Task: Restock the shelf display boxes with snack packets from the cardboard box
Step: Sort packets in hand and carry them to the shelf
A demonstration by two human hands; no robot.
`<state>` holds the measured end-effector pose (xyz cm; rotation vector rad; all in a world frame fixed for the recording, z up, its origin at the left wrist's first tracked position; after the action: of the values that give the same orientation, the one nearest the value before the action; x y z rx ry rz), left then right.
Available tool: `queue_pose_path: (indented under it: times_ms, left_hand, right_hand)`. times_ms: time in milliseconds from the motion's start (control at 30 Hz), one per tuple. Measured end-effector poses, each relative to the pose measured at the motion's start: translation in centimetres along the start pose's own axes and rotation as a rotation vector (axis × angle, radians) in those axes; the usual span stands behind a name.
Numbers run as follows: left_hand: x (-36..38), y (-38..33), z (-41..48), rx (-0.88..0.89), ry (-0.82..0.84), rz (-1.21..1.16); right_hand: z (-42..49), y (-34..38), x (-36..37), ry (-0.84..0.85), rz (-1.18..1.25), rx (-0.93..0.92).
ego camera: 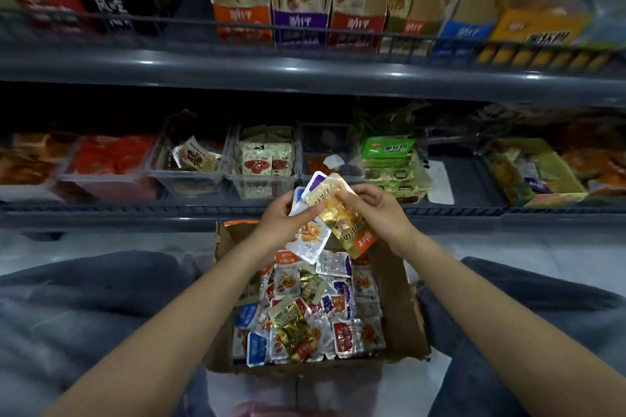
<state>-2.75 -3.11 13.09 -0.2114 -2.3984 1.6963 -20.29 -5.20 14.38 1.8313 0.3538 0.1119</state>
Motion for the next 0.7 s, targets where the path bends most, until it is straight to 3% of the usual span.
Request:
queue_pose_path:
  times_ms: [67, 133, 233, 367, 467, 700]
  left_hand:
    - [-0.2, -1.0, -0.2, 0.042, -0.078, -0.093]
    - [-0.2, -1.9, -0.3, 0.075, -0.138, -0.16]
    - [0.2, -3.0, -0.6, 0.095, -0.14, -0.233]
    - [-0.2, -3.7, -1.2, 0.063, -0.124, -0.275]
    - [-1.4, -4.3, -1.5, 0.078, -0.198, -0.286]
    - [-2.3, -5.3, -2.1, 0.167, -0.302, -0.249]
  right_hand:
    - [-0.5, 0.9, 0.0, -0.083, 0.042, -0.003]
    - [-1.0, 1.2, 0.7, -0.056, 0.231, 0.072]
    - [-1.4, 2.0, 1.6, 0.007, 0.432, 0.078]
    - [-1.7, 3.4, 0.8, -0.052, 0.571, 0.037]
    - [-2.0, 4.5, -0.8, -0.058, 0.539, -0.008]
    - [-2.8, 5.1, -0.7, 0.148, 0.16, 0.077]
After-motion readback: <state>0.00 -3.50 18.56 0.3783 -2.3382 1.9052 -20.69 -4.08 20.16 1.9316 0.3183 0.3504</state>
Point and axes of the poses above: each hand's wrist, its own z-axis towards the middle knuckle, its own x-axis out of the palm, y = z × x, the point moved 4 cm from there along z, towards the middle knuckle, and after that the axes turned 9 degrees about y, right-handed, at the moved point
